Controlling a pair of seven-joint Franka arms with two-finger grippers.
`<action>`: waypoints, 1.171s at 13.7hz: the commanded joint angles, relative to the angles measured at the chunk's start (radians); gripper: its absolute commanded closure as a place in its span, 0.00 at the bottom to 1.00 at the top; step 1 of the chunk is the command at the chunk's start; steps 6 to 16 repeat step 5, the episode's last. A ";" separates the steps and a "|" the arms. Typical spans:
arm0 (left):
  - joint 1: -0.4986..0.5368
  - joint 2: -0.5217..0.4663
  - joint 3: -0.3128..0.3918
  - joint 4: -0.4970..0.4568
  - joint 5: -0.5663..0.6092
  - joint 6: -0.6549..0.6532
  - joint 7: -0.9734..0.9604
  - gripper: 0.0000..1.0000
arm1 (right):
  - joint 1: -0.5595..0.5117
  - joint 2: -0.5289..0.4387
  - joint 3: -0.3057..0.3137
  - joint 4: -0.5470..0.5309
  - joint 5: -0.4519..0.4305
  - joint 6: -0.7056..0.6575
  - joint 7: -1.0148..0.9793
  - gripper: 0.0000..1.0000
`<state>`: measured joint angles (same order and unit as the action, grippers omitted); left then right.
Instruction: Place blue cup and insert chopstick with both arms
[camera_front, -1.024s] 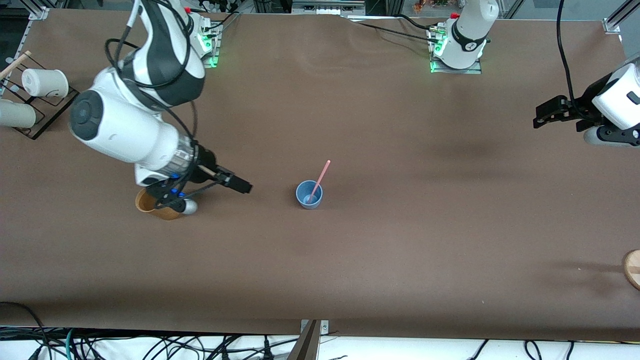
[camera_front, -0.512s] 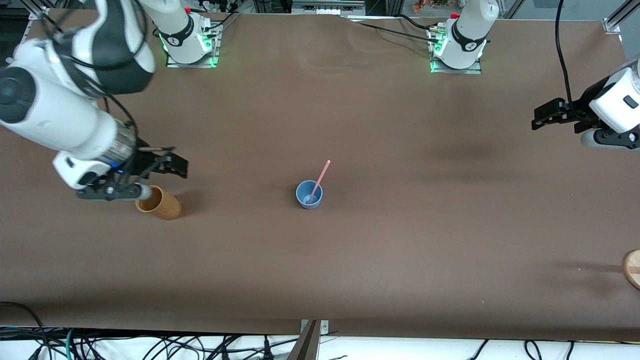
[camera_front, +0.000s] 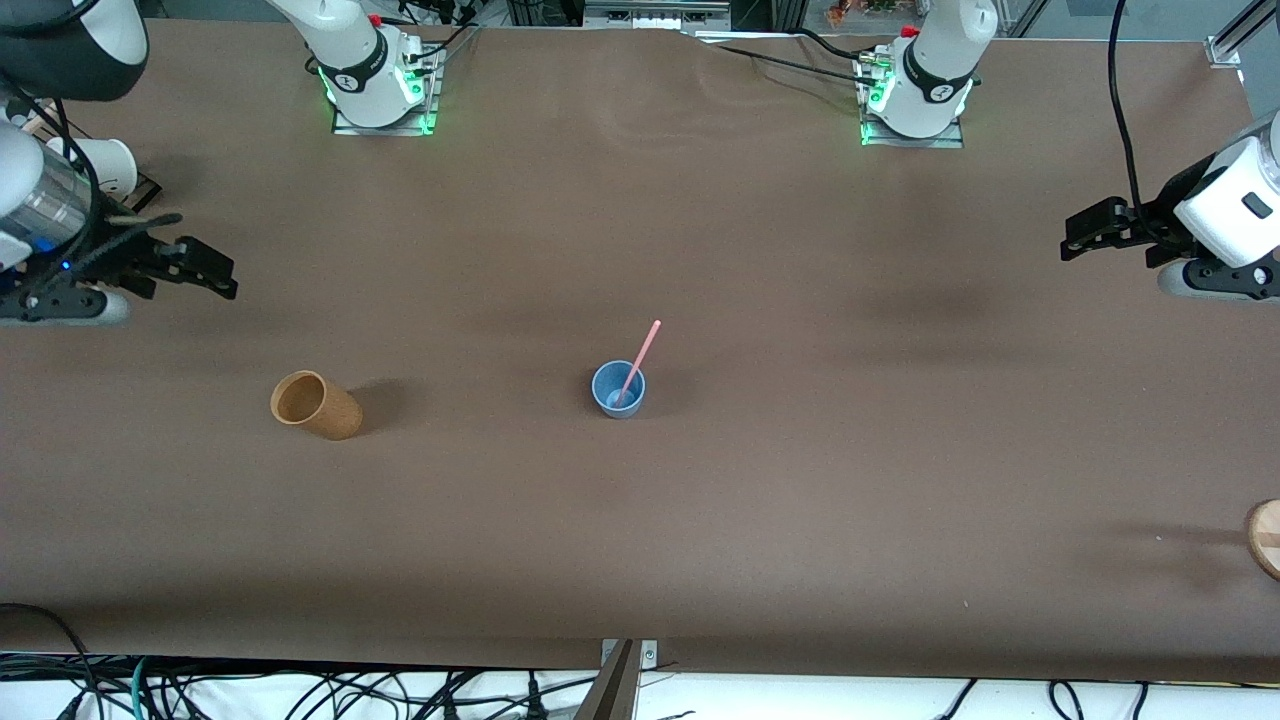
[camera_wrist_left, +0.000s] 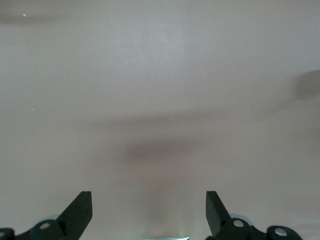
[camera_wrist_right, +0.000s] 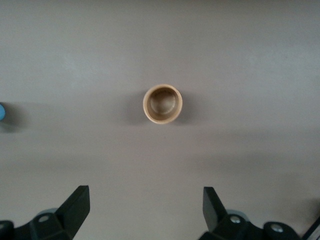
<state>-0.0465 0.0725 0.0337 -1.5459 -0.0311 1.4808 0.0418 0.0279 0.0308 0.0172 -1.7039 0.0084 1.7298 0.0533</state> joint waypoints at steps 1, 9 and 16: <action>-0.007 0.007 0.003 0.020 -0.015 -0.004 0.013 0.00 | -0.026 -0.066 0.035 -0.083 -0.008 0.004 -0.006 0.00; -0.007 0.007 0.003 0.020 -0.016 -0.004 0.013 0.00 | -0.010 -0.066 0.030 -0.083 -0.004 -0.010 -0.004 0.00; -0.007 0.007 0.003 0.020 -0.016 -0.004 0.013 0.00 | -0.010 -0.066 0.030 -0.083 -0.004 -0.010 -0.004 0.00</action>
